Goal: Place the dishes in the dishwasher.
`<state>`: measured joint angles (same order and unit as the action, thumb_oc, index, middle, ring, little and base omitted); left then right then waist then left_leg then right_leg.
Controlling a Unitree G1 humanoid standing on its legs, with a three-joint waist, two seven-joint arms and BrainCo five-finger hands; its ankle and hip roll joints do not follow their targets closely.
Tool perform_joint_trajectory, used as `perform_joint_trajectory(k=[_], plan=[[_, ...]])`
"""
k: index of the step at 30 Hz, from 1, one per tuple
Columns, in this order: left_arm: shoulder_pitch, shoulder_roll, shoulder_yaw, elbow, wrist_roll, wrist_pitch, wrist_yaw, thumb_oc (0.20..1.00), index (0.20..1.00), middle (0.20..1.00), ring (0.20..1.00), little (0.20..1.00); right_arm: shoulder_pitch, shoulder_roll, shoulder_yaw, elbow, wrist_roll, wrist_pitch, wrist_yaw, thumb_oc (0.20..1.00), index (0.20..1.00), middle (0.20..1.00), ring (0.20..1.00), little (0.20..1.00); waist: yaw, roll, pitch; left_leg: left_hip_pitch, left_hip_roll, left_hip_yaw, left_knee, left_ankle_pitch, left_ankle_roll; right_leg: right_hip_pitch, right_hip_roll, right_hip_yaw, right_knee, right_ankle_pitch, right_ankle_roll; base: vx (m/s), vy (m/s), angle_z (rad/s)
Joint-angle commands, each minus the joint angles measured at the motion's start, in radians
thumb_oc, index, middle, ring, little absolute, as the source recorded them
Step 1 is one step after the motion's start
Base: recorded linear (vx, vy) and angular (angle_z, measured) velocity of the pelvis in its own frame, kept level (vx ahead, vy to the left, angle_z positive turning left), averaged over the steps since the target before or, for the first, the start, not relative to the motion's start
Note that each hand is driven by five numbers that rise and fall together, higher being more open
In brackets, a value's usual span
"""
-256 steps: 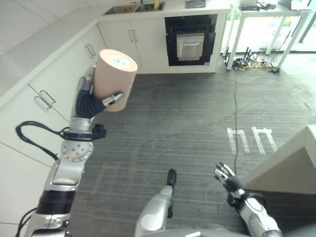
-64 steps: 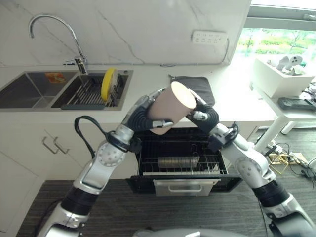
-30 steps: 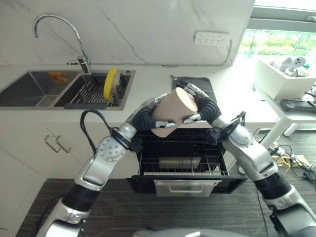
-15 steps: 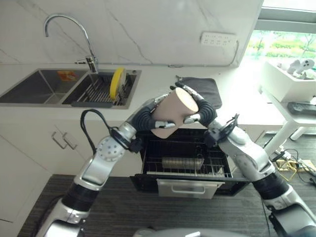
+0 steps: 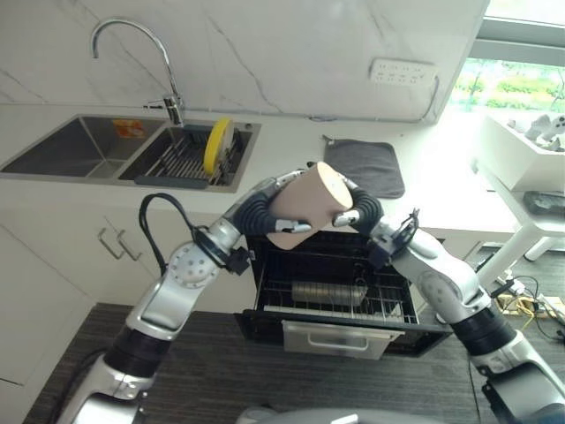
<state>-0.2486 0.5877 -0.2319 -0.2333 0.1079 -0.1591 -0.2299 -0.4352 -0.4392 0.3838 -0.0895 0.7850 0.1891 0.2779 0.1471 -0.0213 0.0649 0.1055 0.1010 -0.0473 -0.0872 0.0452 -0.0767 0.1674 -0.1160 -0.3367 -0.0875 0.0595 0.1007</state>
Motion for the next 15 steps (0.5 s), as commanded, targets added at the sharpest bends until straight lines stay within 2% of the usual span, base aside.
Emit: perform_joint_trajectory(k=[1,10,11,12,13,15], plan=[[-0.125,-0.001,-0.079,-0.046,0.008,-0.079,0.000,0.200,0.200,0.200,0.200,0.200,-0.141,0.065,0.066,-0.043,0.005,-0.035,0.037,1.000,1.000,1.000,1.000,1.000,0.016,-0.022,-0.038,-0.005,0.032,-0.014,0.000,-0.039,-0.005,0.014,-0.096,0.043,0.004,-0.033,0.069,0.00,0.000,0.00],[-0.119,0.001,-0.077,-0.047,-0.016,-0.057,-0.014,0.200,0.200,0.200,0.200,0.200,-0.189,0.036,0.082,-0.051,-0.154,-0.106,0.067,1.000,1.000,1.000,1.000,1.000,0.024,-0.027,-0.031,0.000,0.030,-0.020,0.000,-0.041,-0.003,0.015,-0.098,0.045,0.007,-0.034,0.069,0.00,0.000,0.00],[-0.116,0.001,-0.076,-0.048,-0.017,-0.056,-0.011,0.200,0.200,0.200,0.200,0.200,-0.194,0.033,0.084,-0.051,-0.161,-0.114,0.064,0.837,0.837,0.837,0.837,0.837,0.025,-0.027,-0.031,0.001,0.031,-0.019,0.000,-0.041,-0.003,0.016,-0.098,0.045,0.007,-0.034,0.069,0.00,0.000,0.00],[-0.115,0.000,-0.074,-0.045,-0.019,-0.057,-0.010,0.200,0.200,0.200,0.200,0.200,-0.199,0.030,0.082,-0.052,-0.170,-0.125,0.059,0.347,0.347,0.347,0.347,0.347,0.025,-0.028,-0.031,0.002,0.031,-0.019,0.000,-0.041,-0.003,0.017,-0.097,0.045,0.007,-0.034,0.068,0.00,0.000,0.00],[-0.115,-0.001,-0.074,-0.044,-0.021,-0.056,-0.009,0.200,0.200,0.200,0.200,0.200,-0.202,0.030,0.080,-0.052,-0.178,-0.134,0.054,0.200,0.200,0.200,0.200,0.200,0.025,-0.028,-0.030,0.003,0.031,-0.019,0.000,-0.042,-0.004,0.018,-0.096,0.045,0.007,-0.034,0.068,0.00,0.000,0.00],[-0.118,-0.005,-0.071,-0.041,-0.024,-0.052,-0.008,0.200,0.200,0.200,0.200,0.200,-0.211,0.031,0.073,-0.051,-0.195,-0.137,0.052,0.200,0.200,0.200,0.200,0.200,0.025,-0.028,-0.030,0.003,0.031,-0.020,0.000,-0.041,-0.004,0.018,-0.095,0.047,0.007,-0.035,0.067,0.00,0.000,0.00]])
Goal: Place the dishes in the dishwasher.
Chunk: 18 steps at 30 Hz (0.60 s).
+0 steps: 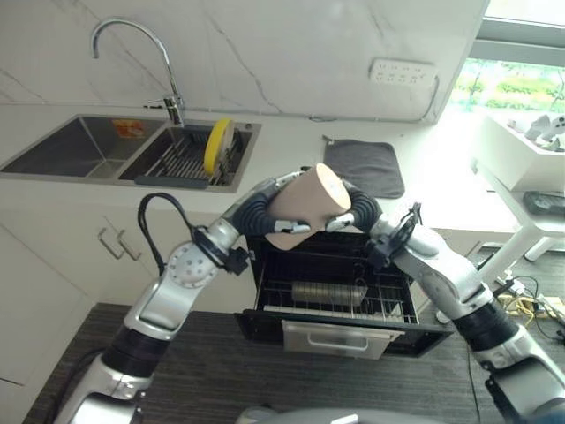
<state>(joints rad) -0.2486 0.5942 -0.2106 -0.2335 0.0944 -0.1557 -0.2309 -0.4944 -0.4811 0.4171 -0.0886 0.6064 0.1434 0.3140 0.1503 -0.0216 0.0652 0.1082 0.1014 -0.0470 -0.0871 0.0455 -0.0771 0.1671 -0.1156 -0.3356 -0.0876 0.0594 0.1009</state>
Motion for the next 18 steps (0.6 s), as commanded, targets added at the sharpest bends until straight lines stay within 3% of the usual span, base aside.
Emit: perform_joint_trajectory(k=[1,15,16,17,18], plan=[[-0.118,-0.014,-0.088,-0.041,-0.013,-0.050,-0.014,0.200,0.200,0.200,0.200,0.200,-0.154,0.072,0.034,-0.057,-0.031,-0.088,0.014,0.200,0.200,0.200,0.200,0.200,0.021,-0.028,-0.031,0.001,0.032,-0.019,0.000,-0.043,-0.003,0.018,-0.095,0.046,0.008,-0.036,0.066,0.00,0.000,0.00],[-0.081,-0.070,-0.108,-0.012,-0.215,0.031,-0.039,0.200,0.200,0.200,0.200,0.200,-0.191,0.063,0.018,-0.049,-0.132,-0.131,-0.007,0.200,0.200,0.200,0.200,0.200,0.023,-0.032,-0.026,0.008,0.029,-0.010,0.000,-0.049,-0.003,0.020,-0.095,0.050,0.005,-0.031,0.064,0.00,-0.002,-0.01],[-0.081,-0.075,-0.112,-0.007,-0.219,0.031,-0.031,0.235,0.235,0.235,0.235,0.235,-0.199,0.067,0.018,-0.048,-0.143,-0.137,-0.012,0.200,0.200,0.200,0.200,0.200,0.024,-0.033,-0.026,0.008,0.029,-0.010,0.000,-0.050,-0.003,0.019,-0.096,0.051,0.005,-0.031,0.064,-0.02,-0.010,-0.05],[-0.080,-0.078,-0.114,-0.003,-0.228,0.033,-0.028,0.448,0.448,0.448,0.448,0.448,-0.203,0.069,0.019,-0.050,-0.150,-0.142,-0.011,0.200,0.200,0.200,0.200,0.200,0.024,-0.033,-0.025,0.008,0.029,-0.009,0.000,-0.051,-0.002,0.019,-0.096,0.050,0.004,-0.030,0.064,-0.03,-0.010,-0.03],[-0.076,-0.083,-0.116,0.002,-0.239,0.034,-0.025,0.881,0.881,0.881,0.881,0.881,-0.207,0.068,0.017,-0.056,-0.157,-0.142,-0.004,0.200,0.200,0.200,0.200,0.200,0.024,-0.033,-0.025,0.008,0.029,-0.007,0.000,-0.052,-0.002,0.019,-0.097,0.050,0.004,-0.030,0.064,0.00,0.000,0.00]])
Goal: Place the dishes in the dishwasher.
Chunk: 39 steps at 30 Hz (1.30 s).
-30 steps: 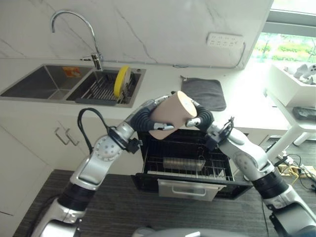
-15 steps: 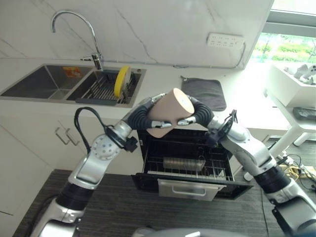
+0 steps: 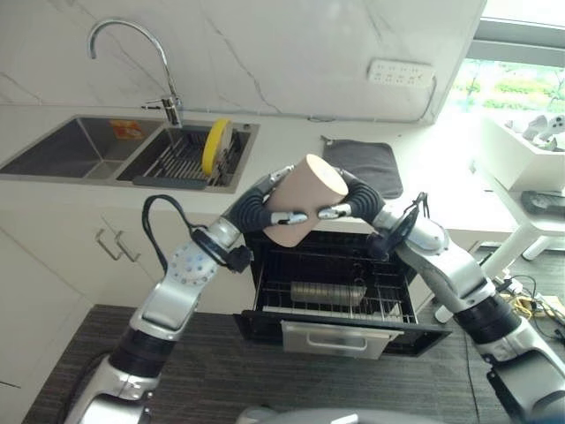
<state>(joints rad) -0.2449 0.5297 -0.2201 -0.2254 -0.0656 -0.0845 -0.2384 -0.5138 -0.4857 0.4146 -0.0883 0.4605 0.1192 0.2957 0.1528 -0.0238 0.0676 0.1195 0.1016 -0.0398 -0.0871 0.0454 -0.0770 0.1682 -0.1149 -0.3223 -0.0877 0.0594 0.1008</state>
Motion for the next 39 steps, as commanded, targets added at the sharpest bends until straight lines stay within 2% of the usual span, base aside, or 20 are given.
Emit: perform_joint_trajectory(k=[1,7,11,13,17,20,21,25,39], plan=[[-0.077,-0.021,-0.107,-0.005,-0.082,-0.033,-0.021,1.000,1.000,1.000,1.000,1.000,-0.189,0.070,0.020,-0.059,-0.016,-0.118,0.017,0.200,0.200,0.200,0.200,0.200,0.022,-0.031,-0.027,-0.003,0.028,-0.014,0.000,-0.052,-0.002,0.018,-0.098,0.036,0.004,-0.030,0.065,-0.03,-0.010,-0.01],[-0.062,-0.024,-0.119,-0.007,-0.091,-0.033,-0.027,1.000,1.000,1.000,1.000,1.000,-0.183,0.070,0.021,-0.064,0.013,-0.123,-0.014,0.200,0.200,0.200,0.200,0.200,0.023,-0.029,-0.025,-0.007,0.032,-0.005,0.000,-0.051,-0.003,0.015,-0.103,0.028,0.002,-0.026,0.067,-0.01,-0.003,0.00],[-0.070,-0.017,-0.117,-0.002,0.004,-0.073,0.013,1.000,1.000,1.000,1.000,1.000,-0.174,0.081,0.015,-0.054,0.017,-0.092,-0.031,0.200,0.200,0.200,0.200,0.200,0.022,-0.028,-0.024,-0.009,0.035,-0.005,0.000,-0.050,-0.004,0.015,-0.103,0.024,0.002,-0.027,0.067,0.00,0.000,0.00],[-0.082,-0.006,-0.107,0.003,0.084,-0.092,0.088,1.000,1.000,1.000,1.000,1.000,-0.166,0.080,0.016,-0.047,0.047,-0.047,-0.063,0.200,0.200,0.200,0.200,0.200,0.020,-0.029,-0.025,-0.010,0.037,-0.004,0.000,-0.049,-0.006,0.016,-0.102,0.023,0.001,-0.028,0.066,0.00,0.000,0.00],[-0.090,0.009,-0.092,0.012,0.164,-0.093,0.146,1.000,1.000,1.000,1.000,1.000,-0.146,0.087,0.013,-0.057,0.071,0.004,-0.081,0.200,0.200,0.200,0.200,0.200,0.015,-0.032,-0.025,-0.009,0.037,-0.004,0.000,-0.050,-0.006,0.016,-0.100,0.027,0.002,-0.029,0.066,0.00,0.000,0.00],[-0.094,0.008,-0.101,0.021,0.146,-0.053,0.117,1.000,1.000,1.000,1.000,1.000,-0.160,0.093,0.018,-0.068,0.047,-0.013,-0.094,0.200,0.200,0.200,0.200,0.200,0.015,-0.032,-0.023,-0.010,0.037,-0.003,0.000,-0.050,-0.007,0.015,-0.100,0.031,0.001,-0.028,0.067,0.00,0.000,0.00],[-0.094,0.006,-0.104,0.022,0.136,-0.051,0.105,0.200,0.200,0.200,0.200,0.200,-0.165,0.094,0.020,-0.070,0.060,-0.020,-0.097,0.200,0.200,0.200,0.200,0.200,0.015,-0.031,-0.023,-0.009,0.037,-0.002,0.000,-0.051,-0.006,0.015,-0.100,0.032,0.001,-0.029,0.067,0.00,0.000,0.00],[-0.092,0.006,-0.127,0.009,0.138,-0.050,0.090,0.200,0.200,0.200,0.200,0.200,-0.170,0.095,0.025,-0.079,0.049,-0.058,-0.077,0.200,0.200,0.200,0.200,0.200,0.019,-0.026,-0.021,-0.011,0.035,-0.005,0.000,-0.051,-0.005,0.012,-0.103,0.031,0.002,-0.027,0.069,0.00,0.000,0.00],[-0.094,0.012,-0.135,0.014,0.135,-0.070,0.090,0.200,0.200,0.200,0.200,0.200,-0.175,0.100,0.033,-0.096,0.058,-0.066,-0.096,0.200,0.200,0.200,0.200,0.200,0.022,-0.024,-0.022,-0.010,0.031,-0.013,0.000,-0.052,-0.003,0.013,-0.101,0.036,0.001,-0.029,0.067,0.00,0.000,0.00]])
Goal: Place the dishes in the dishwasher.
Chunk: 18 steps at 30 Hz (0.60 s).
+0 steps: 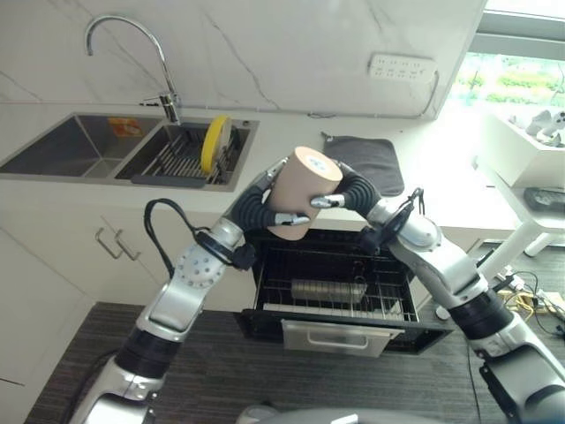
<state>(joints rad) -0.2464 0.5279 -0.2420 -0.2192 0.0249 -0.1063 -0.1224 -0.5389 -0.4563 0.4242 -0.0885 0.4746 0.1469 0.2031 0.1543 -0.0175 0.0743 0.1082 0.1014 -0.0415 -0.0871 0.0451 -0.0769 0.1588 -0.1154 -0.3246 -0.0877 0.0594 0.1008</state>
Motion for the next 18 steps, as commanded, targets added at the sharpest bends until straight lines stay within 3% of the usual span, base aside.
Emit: perform_joint_trajectory(k=[1,2,9,18], plan=[[-0.091,0.013,-0.113,0.009,0.041,-0.044,-0.025,0.200,0.200,0.200,0.200,0.200,-0.150,0.072,0.024,-0.097,0.040,-0.092,-0.003,0.216,0.216,0.216,0.216,0.216,0.021,-0.031,-0.029,0.002,0.031,-0.011,0.000,-0.051,-0.003,0.023,-0.101,0.039,0.001,-0.028,0.067,0.00,0.000,0.00],[-0.090,0.012,-0.113,0.011,0.035,-0.041,-0.024,0.200,0.200,0.200,0.200,0.200,-0.151,0.071,0.026,-0.104,0.043,-0.083,-0.008,1.000,1.000,1.000,1.000,1.000,0.021,-0.031,-0.028,0.003,0.031,-0.011,0.000,-0.052,-0.002,0.022,-0.101,0.039,0.001,-0.029,0.067,0.00,0.000,0.00],[-0.084,-0.014,-0.128,0.016,-0.012,-0.021,-0.009,0.200,0.200,0.200,0.200,0.200,-0.154,0.105,0.023,-0.110,0.063,-0.130,-0.053,1.000,1.000,1.000,1.000,1.000,0.023,-0.029,-0.026,0.004,0.031,-0.011,0.000,-0.053,-0.001,0.022,-0.100,0.044,0.002,-0.029,0.065,0.00,0.000,-0.02],[-0.094,-0.020,-0.135,0.019,0.037,-0.059,0.031,0.200,0.200,0.200,0.200,0.200,-0.161,0.144,0.065,-0.122,0.120,-0.100,-0.041,1.000,1.000,1.000,1.000,1.000,0.034,-0.035,-0.025,0.005,0.032,-0.016,0.000,-0.053,-0.001,0.027,-0.099,0.037,0.003,-0.033,0.063,0.00,0.000,0.00]])
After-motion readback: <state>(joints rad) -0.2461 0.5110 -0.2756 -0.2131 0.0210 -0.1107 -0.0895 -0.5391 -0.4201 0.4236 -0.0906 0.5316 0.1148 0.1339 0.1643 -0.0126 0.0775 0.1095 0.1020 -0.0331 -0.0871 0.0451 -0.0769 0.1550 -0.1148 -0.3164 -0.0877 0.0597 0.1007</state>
